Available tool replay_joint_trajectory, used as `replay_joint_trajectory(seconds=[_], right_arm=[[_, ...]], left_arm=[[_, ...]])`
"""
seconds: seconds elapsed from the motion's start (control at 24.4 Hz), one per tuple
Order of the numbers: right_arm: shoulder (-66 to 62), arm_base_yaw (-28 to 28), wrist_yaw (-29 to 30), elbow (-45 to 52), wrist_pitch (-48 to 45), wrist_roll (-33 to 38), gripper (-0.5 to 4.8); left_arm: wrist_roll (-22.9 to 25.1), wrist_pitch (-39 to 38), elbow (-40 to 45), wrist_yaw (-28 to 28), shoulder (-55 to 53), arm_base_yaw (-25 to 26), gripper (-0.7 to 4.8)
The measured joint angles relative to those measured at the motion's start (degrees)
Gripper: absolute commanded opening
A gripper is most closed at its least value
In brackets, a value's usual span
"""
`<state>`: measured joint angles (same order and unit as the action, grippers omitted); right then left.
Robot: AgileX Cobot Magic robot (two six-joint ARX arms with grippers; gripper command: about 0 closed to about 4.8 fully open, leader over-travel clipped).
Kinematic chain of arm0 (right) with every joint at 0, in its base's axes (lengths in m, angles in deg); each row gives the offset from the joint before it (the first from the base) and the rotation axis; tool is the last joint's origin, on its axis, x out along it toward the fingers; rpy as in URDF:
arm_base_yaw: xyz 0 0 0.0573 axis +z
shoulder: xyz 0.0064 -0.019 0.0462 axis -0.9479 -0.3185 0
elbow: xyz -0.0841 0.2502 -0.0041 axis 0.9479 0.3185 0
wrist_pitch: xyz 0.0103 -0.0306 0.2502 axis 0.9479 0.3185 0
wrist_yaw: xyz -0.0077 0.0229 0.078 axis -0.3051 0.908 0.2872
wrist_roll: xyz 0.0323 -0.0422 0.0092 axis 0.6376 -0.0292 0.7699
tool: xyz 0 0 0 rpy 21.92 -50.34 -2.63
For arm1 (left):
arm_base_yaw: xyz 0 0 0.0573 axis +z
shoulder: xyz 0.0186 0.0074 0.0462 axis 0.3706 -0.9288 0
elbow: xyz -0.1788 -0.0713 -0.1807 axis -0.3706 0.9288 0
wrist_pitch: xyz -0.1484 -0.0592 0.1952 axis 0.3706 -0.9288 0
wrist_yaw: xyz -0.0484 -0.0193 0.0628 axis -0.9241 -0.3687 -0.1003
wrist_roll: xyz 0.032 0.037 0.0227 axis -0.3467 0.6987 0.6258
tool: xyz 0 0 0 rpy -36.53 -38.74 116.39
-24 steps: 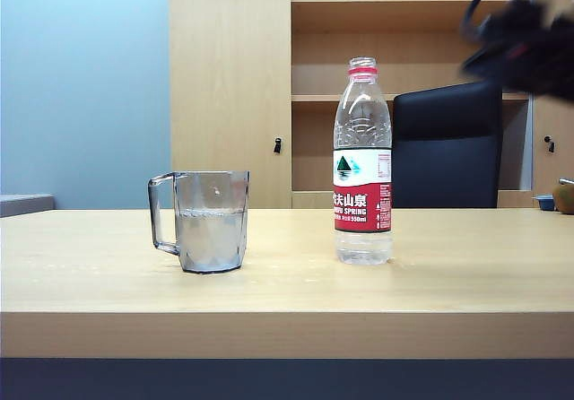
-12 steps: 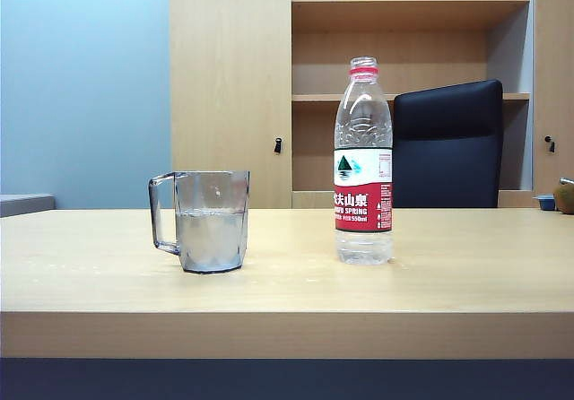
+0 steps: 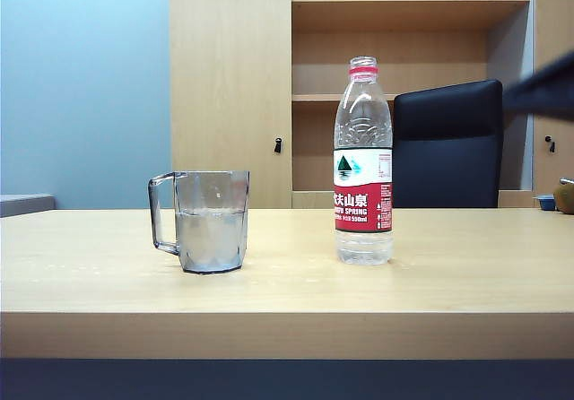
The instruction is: Pick up the mineral water bottle on the table and pour water into the mug until it's half full.
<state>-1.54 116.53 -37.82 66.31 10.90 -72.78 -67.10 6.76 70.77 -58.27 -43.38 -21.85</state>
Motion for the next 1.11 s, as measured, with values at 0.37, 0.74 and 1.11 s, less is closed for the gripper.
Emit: replay_joint_trajectory(seconds=[0.37, 0.74, 1.11], right_arm=[[0.66, -17.68, 1.46, 0.02, 4.96, -2.69, -0.01], [0.66, -47.3, 3.39, 0.04, 5.01, -8.87, -0.01], [0.66, -48.5, 6.32, 1.31, 4.11, -13.51, -0.01]], left_arm=[[0.0, -0.02, 0.0, -0.07, 0.07, 0.0, -0.02], [0.0, -0.02, 0.0, -0.13, 0.07, 0.0, -0.02], [0.0, -0.02, 0.0, -0.17, 0.07, 0.0, -0.02]])
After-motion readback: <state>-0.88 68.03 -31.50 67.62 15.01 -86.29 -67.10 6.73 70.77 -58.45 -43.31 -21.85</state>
